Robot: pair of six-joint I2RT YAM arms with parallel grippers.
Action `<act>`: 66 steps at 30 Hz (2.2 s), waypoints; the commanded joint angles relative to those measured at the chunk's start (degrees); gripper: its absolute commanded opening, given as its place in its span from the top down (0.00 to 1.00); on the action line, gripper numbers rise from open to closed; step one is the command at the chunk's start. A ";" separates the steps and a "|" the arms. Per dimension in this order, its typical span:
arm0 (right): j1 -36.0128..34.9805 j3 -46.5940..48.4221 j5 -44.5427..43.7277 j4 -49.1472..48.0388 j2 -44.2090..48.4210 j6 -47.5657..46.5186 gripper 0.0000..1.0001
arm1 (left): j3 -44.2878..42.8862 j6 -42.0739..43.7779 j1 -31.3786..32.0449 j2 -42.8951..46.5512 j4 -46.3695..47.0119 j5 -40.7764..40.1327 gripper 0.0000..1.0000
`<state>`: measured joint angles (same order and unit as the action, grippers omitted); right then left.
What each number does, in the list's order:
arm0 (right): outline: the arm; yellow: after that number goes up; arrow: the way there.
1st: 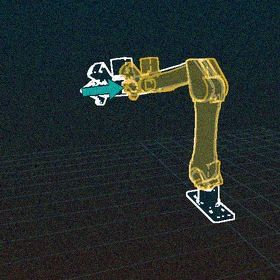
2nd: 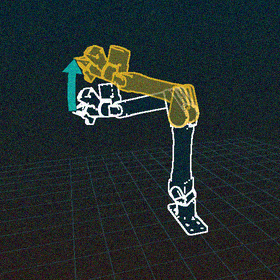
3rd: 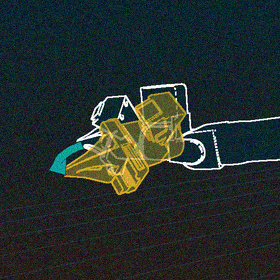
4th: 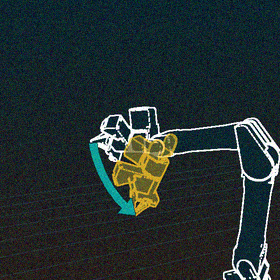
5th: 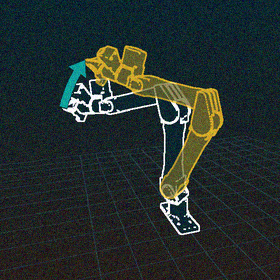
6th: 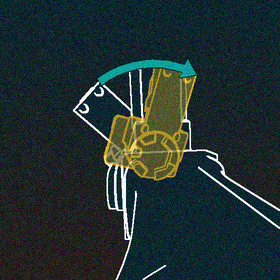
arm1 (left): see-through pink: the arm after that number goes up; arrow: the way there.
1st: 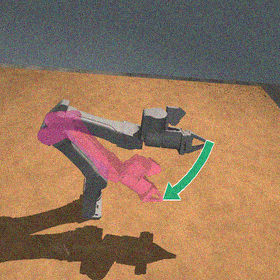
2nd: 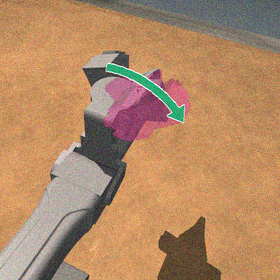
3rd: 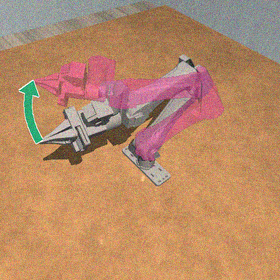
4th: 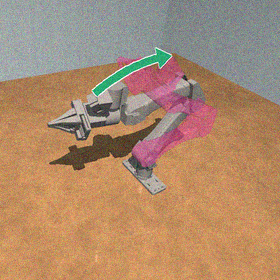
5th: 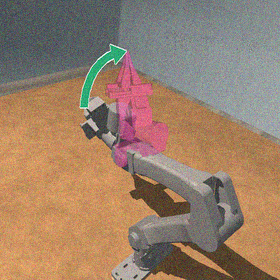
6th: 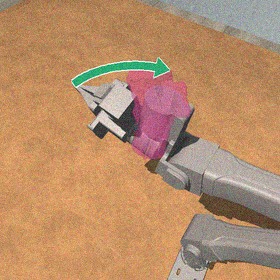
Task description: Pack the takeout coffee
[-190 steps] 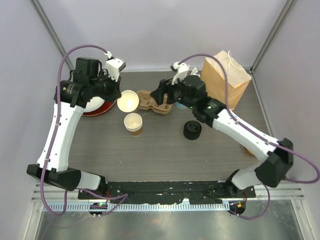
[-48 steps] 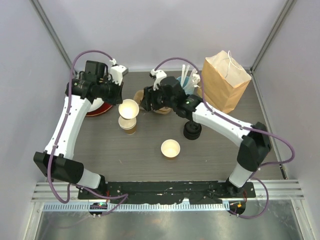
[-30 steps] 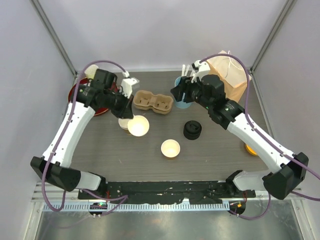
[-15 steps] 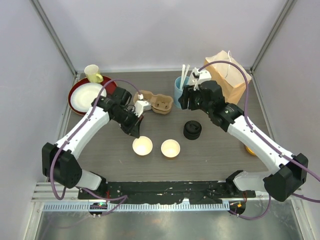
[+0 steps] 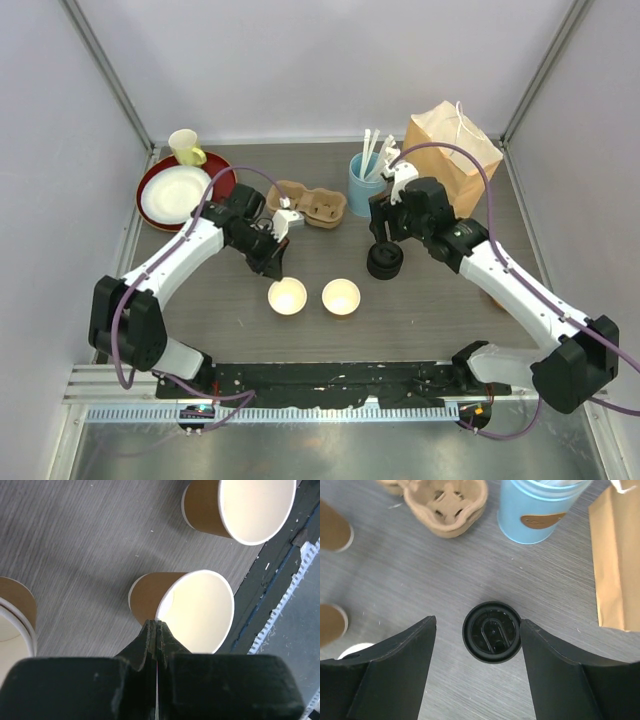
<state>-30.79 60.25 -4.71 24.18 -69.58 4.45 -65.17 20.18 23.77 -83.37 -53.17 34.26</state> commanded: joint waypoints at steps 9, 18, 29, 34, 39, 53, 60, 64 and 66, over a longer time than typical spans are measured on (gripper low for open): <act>2.05 4.70 17.27 12.98 -2.31 -20.25 0.23 | -0.22 0.65 -1.71 -2.50 4.74 -0.69 0.89; 2.13 3.81 25.36 22.37 -3.35 -49.42 0.34 | -3.56 0.47 -1.71 0.93 1.05 -3.50 0.29; 9.77 14.10 29.75 42.35 -16.63 -76.86 0.41 | -9.36 -2.26 -2.32 3.39 -2.29 -10.53 0.23; 10.83 15.16 29.14 43.58 -20.15 -81.51 0.44 | -10.42 -2.43 -2.50 3.48 -2.82 -10.62 0.23; 10.75 12.00 30.64 37.44 -18.75 -84.16 0.45 | -10.51 -2.34 -3.03 3.66 -2.73 -11.15 0.24; 8.55 10.06 25.11 31.45 -20.33 -86.01 0.53 | -9.98 -1.90 -3.38 2.16 -2.29 -10.97 0.24; 6.97 10.41 24.05 31.89 -22.88 -86.54 0.54 | -9.89 -1.90 -3.38 2.25 -2.29 -11.41 0.24; 6.79 11.21 24.04 32.50 -23.76 -86.71 0.58 | -9.89 -1.90 -3.38 2.69 -2.56 -11.15 0.24; 6.79 11.56 24.05 32.59 -24.02 -86.80 0.59 | -9.98 -1.90 -3.38 2.69 -2.64 -11.23 0.24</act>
<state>-23.68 69.65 19.66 56.60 -93.69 -81.03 -73.73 18.37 20.60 -81.17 -55.42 22.94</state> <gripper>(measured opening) 0.419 0.762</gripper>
